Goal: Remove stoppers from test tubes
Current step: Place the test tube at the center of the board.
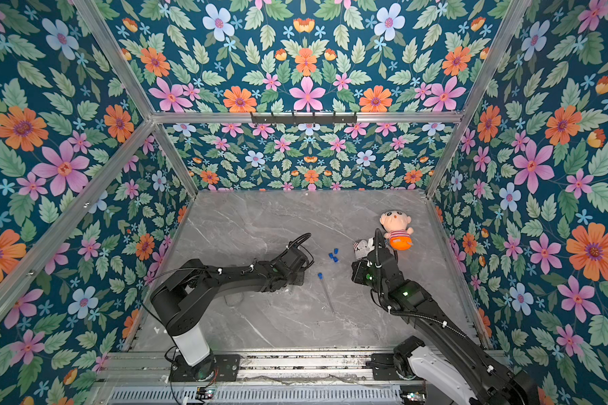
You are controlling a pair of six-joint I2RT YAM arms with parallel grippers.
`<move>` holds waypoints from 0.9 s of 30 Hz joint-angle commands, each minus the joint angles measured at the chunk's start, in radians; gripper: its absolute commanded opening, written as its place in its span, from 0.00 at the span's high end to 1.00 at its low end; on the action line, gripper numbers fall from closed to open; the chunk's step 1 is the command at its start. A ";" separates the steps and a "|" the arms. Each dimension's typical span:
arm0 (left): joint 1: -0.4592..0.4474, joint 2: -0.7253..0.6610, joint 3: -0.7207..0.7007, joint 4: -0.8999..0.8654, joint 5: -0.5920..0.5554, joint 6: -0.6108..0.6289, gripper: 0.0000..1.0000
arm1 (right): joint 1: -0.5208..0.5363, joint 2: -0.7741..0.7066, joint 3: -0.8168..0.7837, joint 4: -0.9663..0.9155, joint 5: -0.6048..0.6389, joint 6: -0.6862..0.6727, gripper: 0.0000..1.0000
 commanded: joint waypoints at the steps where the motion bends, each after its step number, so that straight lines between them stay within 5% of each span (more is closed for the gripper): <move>1: 0.001 -0.015 0.005 -0.039 -0.019 -0.001 0.72 | 0.000 0.006 0.001 0.026 0.002 0.002 1.00; 14: 0.001 -0.159 -0.021 0.048 0.014 0.080 0.65 | -0.001 0.108 0.055 0.059 0.005 -0.010 1.00; 27: -0.001 -0.487 -0.194 0.145 -0.021 0.159 0.64 | -0.007 0.542 0.243 0.180 0.096 0.002 1.00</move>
